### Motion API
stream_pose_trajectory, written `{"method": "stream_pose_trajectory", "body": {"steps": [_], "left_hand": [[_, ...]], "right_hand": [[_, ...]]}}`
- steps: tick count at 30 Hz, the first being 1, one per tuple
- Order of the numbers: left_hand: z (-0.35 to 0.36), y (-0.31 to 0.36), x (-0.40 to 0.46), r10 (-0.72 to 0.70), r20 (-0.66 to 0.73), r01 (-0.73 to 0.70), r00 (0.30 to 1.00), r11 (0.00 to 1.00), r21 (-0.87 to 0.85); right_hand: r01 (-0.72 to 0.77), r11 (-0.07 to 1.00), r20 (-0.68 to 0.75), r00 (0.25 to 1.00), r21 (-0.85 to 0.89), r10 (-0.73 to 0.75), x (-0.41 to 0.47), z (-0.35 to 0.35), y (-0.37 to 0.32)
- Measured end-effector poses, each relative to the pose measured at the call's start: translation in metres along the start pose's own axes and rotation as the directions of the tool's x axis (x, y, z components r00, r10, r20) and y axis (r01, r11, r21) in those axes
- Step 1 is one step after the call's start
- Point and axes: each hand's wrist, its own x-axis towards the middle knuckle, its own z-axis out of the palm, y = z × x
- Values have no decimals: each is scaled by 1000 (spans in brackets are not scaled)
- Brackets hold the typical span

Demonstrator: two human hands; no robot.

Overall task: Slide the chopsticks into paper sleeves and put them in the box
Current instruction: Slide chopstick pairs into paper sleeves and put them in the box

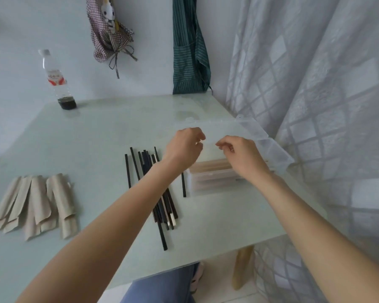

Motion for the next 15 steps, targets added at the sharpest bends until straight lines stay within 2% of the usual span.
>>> {"method": "stream_pose_trajectory", "body": {"steps": [6, 10, 15], "left_hand": [[-49, -48, -39, -143, -110, 148, 984, 988, 39], [-74, -90, -71, -254, -131, 270, 958, 955, 125], [-88, -150, -111, -366, -113, 383, 924, 875, 295]], "right_hand": [[156, 986, 49, 986, 59, -159, -14, 33, -73], [230, 972, 183, 955, 47, -235, -27, 72, -115], [143, 985, 364, 926, -101, -97, -40, 123, -148]]}}
